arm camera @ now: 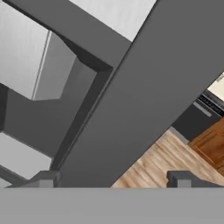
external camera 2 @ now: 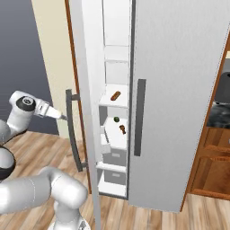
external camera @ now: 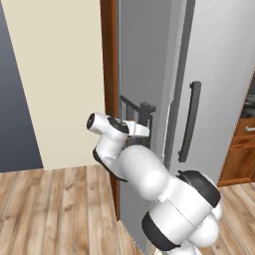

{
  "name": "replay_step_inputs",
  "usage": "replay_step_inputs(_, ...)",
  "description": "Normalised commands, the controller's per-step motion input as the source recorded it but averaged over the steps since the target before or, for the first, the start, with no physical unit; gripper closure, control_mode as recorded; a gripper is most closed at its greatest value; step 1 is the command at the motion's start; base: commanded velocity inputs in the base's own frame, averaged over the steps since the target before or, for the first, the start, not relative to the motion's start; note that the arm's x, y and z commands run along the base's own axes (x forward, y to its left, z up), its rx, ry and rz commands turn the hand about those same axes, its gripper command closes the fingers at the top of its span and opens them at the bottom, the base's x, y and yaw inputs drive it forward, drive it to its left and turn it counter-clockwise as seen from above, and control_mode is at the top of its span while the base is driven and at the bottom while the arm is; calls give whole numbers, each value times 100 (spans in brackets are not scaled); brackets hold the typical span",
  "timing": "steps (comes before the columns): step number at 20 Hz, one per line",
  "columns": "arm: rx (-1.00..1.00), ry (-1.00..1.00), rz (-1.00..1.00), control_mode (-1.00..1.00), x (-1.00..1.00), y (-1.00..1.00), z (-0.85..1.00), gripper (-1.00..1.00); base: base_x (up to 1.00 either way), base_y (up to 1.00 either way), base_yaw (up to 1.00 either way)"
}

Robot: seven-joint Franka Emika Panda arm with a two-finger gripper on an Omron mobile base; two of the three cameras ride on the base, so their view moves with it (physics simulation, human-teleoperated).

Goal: Store the hot dog in the freezer for long-term storage. Close the freezer door after placing the cooked food.

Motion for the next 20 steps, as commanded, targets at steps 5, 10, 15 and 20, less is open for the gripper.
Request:
replay_step_inputs(5,10,0,26,-100,0,-100,2,-100,0,0,0)
replay_step_inputs(10,26,2,20,-100,22,-79,12,-100,0,0,0)
replay_step_inputs(15,27,3,14,-100,58,-66,14,-100,0,0,0)
replay_step_inputs(20,32,1,22,-100,45,-41,17,-100,0,0,0)
